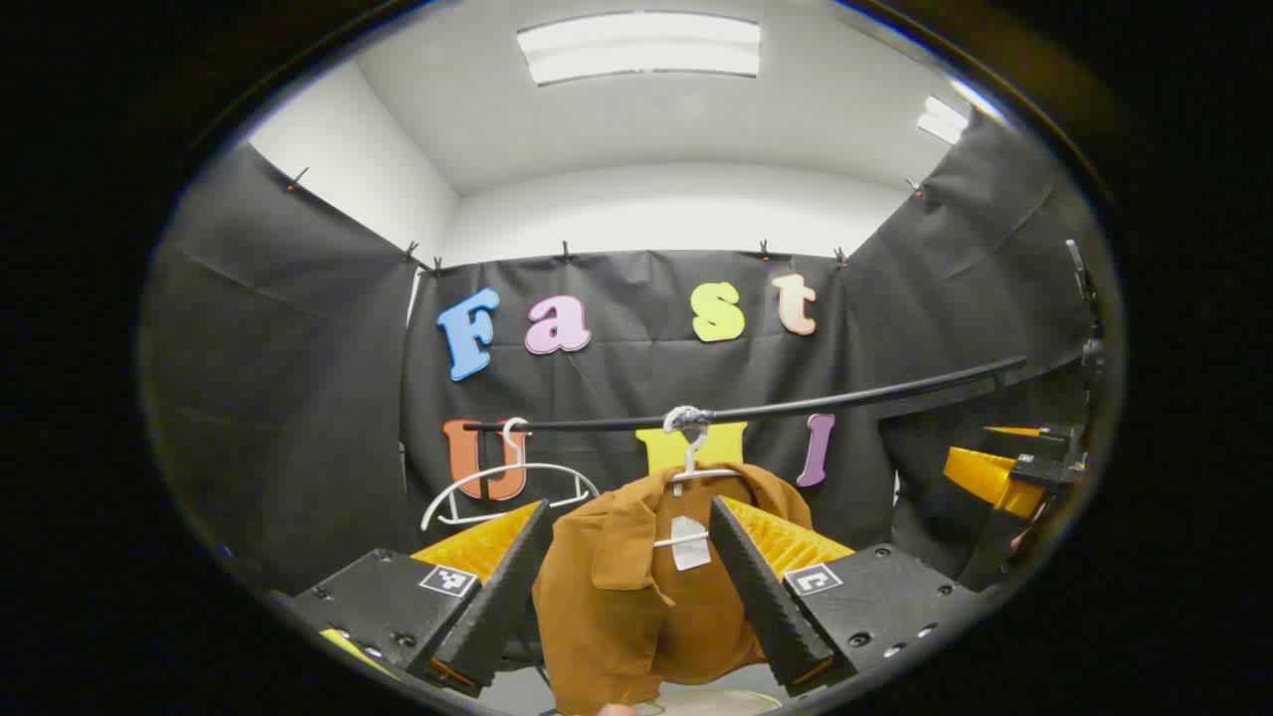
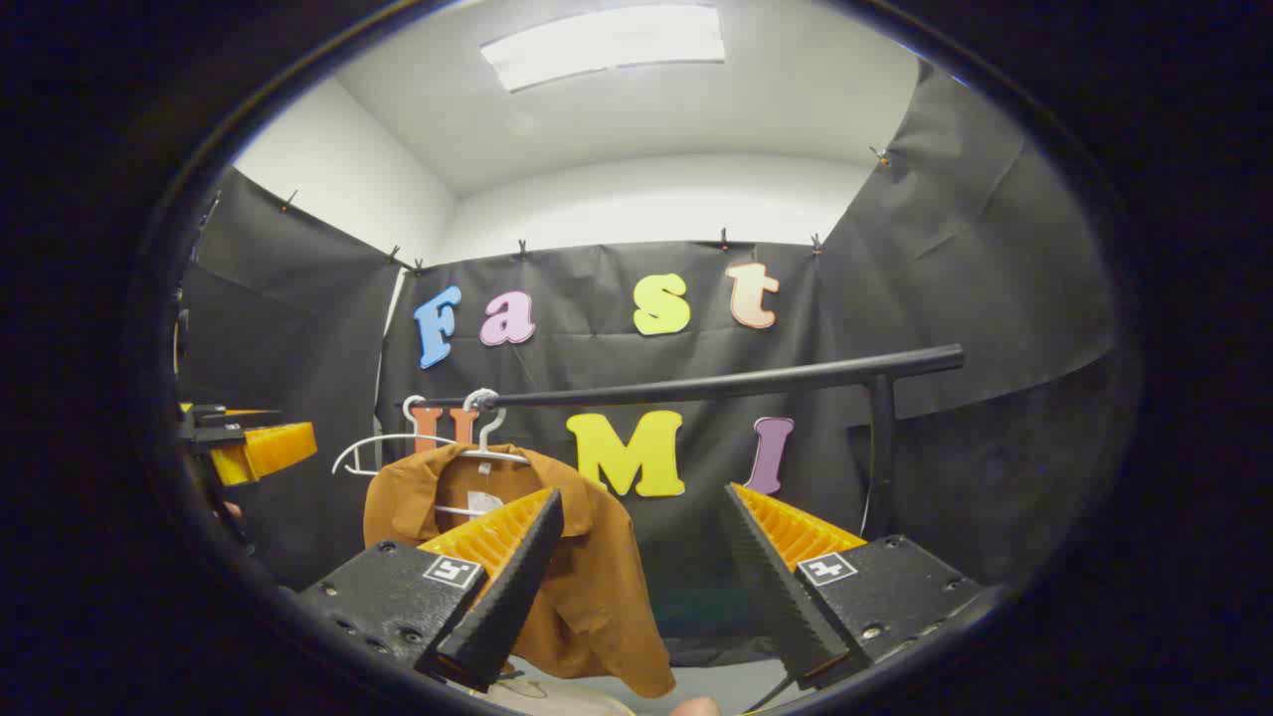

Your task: Grasp the clothes on the hanger with both hands and then place them into the laundry hamper below.

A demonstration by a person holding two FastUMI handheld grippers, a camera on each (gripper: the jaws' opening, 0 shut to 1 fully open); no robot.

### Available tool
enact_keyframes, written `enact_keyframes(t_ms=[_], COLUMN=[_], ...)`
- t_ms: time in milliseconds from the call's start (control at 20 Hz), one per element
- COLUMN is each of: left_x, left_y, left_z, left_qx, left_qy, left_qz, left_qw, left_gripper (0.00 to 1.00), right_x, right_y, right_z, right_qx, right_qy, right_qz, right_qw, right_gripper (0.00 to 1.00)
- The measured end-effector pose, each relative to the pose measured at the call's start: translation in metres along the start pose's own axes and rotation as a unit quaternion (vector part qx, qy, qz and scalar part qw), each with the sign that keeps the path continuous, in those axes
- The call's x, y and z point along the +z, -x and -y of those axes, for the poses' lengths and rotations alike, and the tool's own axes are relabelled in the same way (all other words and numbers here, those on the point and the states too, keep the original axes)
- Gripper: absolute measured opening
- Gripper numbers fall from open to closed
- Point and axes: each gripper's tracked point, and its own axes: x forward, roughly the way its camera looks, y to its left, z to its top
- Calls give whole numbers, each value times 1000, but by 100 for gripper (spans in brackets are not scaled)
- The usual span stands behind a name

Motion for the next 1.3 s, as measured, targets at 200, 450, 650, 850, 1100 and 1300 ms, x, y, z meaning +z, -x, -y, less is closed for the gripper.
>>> enact_keyframes(t_ms=[200,450,650,850,1100,1300], left_x=[-1,5,5,-1,-21,-45], left_y=[-1,1,1,1,-1,-6], left_z=[1,-2,-9,-15,-20,-24], left_qx=[17,28,41,40,32,18], left_qy=[-1,6,0,-2,0,17], left_qz=[-6,-1,4,2,-18,-38], left_qw=[1000,1000,999,999,999,999], left_gripper=[100,100,100,100,100,100], right_x=[-5,-12,-15,-26,-50,-69], right_y=[-3,-1,-4,-11,-17,-23], right_z=[4,5,5,-1,-8,-21], right_qx=[11,24,24,15,1,-11], right_qy=[-5,-19,-9,-10,-18,-19], right_qz=[-8,-14,-15,-29,-55,-74], right_qw=[1000,999,1000,999,998,997], right_gripper=[99,99,100,100,100,99])
